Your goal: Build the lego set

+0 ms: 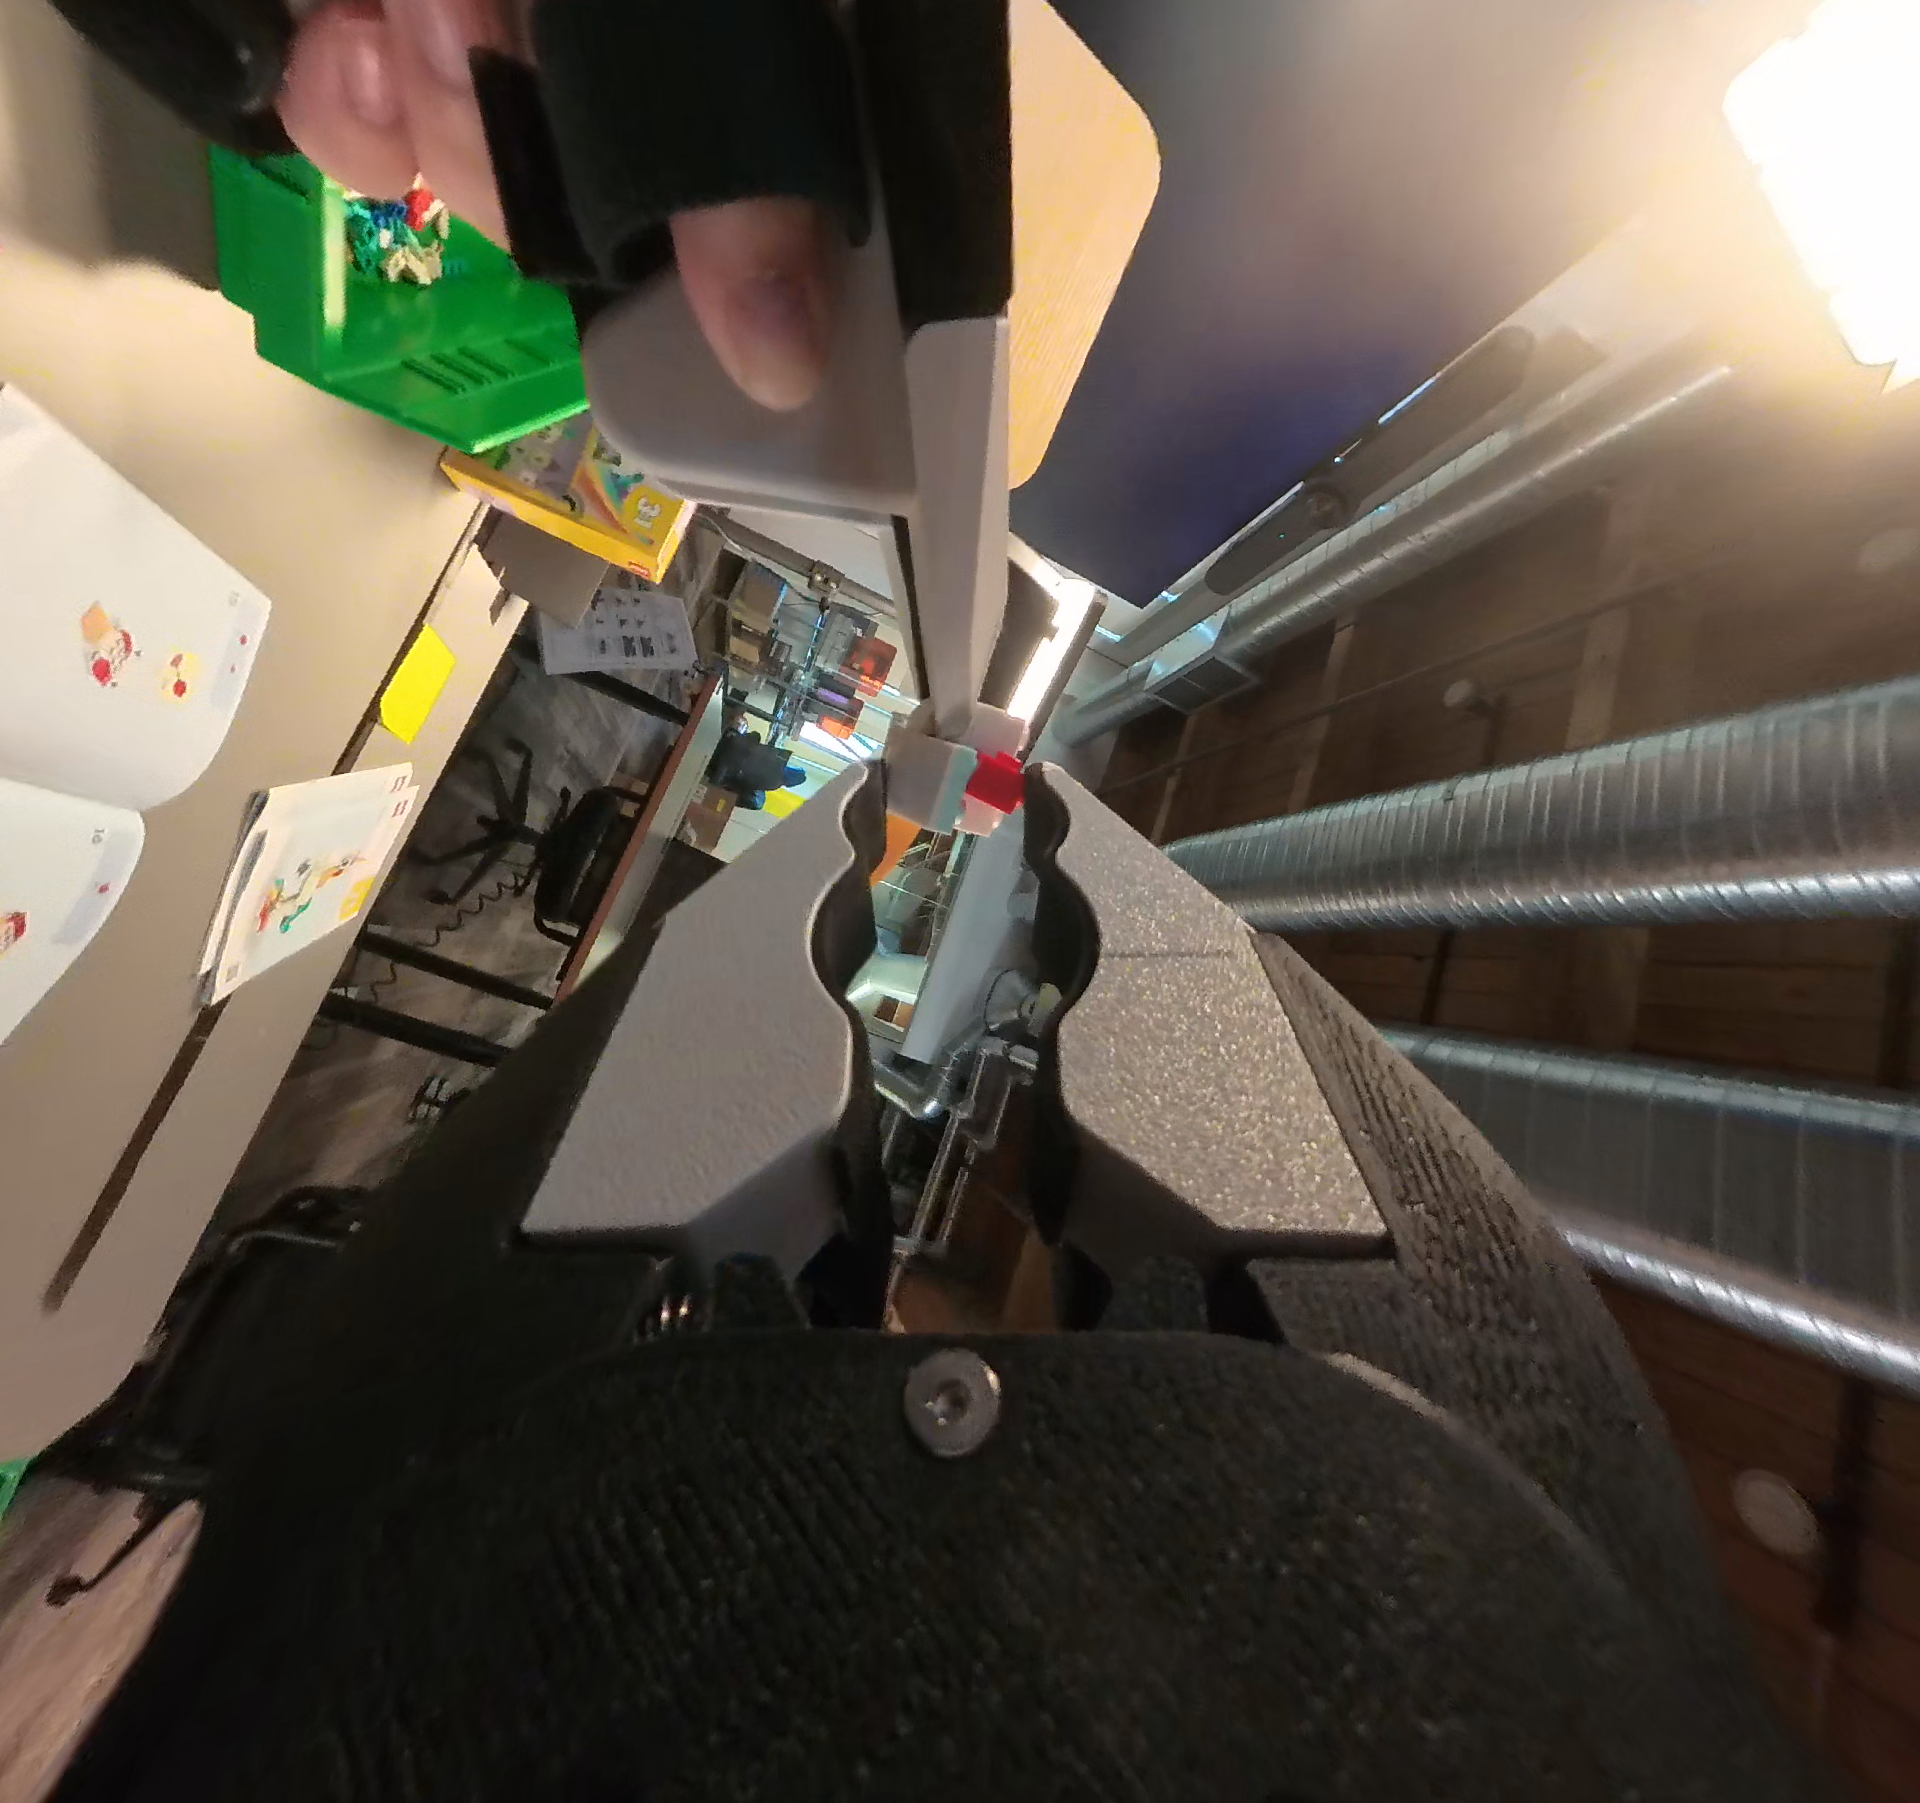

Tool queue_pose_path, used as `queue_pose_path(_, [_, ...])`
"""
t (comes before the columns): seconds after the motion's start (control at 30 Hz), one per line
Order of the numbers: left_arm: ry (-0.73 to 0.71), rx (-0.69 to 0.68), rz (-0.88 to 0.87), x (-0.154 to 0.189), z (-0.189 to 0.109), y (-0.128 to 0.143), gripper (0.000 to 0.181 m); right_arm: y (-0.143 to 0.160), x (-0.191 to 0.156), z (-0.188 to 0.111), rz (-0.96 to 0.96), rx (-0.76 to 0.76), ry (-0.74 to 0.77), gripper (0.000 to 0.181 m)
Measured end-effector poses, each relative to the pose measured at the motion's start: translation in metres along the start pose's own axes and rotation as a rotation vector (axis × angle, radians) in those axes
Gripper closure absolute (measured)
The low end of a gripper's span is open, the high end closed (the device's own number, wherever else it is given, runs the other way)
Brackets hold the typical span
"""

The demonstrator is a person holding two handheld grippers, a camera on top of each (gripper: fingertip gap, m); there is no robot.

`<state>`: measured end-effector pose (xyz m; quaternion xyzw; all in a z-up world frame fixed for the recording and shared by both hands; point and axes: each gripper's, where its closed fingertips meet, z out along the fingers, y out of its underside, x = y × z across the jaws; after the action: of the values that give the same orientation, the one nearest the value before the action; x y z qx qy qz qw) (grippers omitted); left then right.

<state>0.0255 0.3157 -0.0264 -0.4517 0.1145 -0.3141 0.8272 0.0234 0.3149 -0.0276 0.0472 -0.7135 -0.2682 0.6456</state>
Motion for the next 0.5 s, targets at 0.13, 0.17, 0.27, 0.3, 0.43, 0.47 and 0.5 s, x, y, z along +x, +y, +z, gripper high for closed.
queue_pose_path(0.13, [-0.004,-0.027,0.005,0.001,0.003,0.006,0.167,0.003,-0.005,-0.002,-0.067,-0.013,-0.020,0.157])
queue_pose_path(0.17, [-0.006,-0.041,0.011,0.001,0.003,0.008,0.167,0.004,-0.006,-0.003,-0.092,-0.015,-0.025,0.157])
queue_pose_path(0.27, [-0.015,-0.084,0.029,0.000,0.005,0.014,0.166,0.005,-0.011,-0.004,-0.175,-0.019,-0.043,0.157])
queue_pose_path(0.3, [-0.017,-0.101,0.033,0.000,0.006,0.016,0.167,0.006,-0.013,-0.004,-0.205,-0.021,-0.051,0.156])
queue_pose_path(0.43, [-0.011,-0.138,0.022,-0.002,0.006,0.024,0.167,0.007,-0.019,-0.005,-0.277,-0.020,-0.073,0.156])
queue_pose_path(0.47, [-0.009,-0.138,0.019,-0.002,0.006,0.025,0.167,0.007,-0.019,-0.005,-0.266,-0.019,-0.076,0.156])
queue_pose_path(0.5, [-0.007,-0.136,0.016,-0.002,0.006,0.025,0.167,0.007,-0.020,-0.005,-0.240,-0.017,-0.079,0.156])
